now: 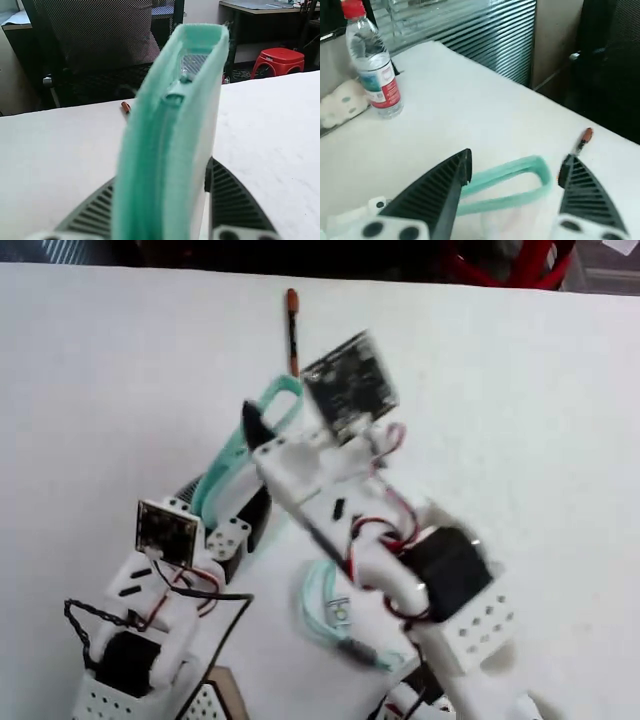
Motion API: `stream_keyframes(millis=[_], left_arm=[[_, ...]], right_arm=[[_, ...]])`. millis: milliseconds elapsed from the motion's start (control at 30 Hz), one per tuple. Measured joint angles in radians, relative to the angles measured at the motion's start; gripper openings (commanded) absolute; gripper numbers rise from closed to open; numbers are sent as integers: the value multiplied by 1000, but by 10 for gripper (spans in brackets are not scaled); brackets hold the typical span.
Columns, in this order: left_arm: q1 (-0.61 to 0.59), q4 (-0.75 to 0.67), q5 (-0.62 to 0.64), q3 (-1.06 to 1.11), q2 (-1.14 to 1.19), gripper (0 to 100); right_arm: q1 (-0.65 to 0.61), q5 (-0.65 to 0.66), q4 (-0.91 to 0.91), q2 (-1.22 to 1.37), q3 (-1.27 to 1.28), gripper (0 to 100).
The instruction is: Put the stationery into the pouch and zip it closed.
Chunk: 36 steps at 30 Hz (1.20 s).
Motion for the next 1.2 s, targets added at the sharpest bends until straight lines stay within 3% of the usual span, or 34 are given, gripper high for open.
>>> stream_keyframes(millis=[167, 500, 567, 700, 900, 1100, 1200], left_arm=[[0, 0, 0, 0, 0, 192], [0, 0, 0, 6, 0, 192], [0, 0, 0, 6, 0, 192], [0, 0, 0, 6, 0, 195], [0, 2, 14, 5, 0, 274], [-112, 284, 112, -325, -2, 286], [-155, 318, 80, -491, -9, 267]], right_arm=[[110, -26, 169, 201, -265, 265], [121, -29, 535, 706, -766, 262], [138, -29, 586, 753, -830, 214], [181, -28, 643, 827, -879, 13], [207, 40, 684, 868, -921, 19], [390, 14, 715, 829, -951, 17], [466, 14, 720, 758, -953, 17]])
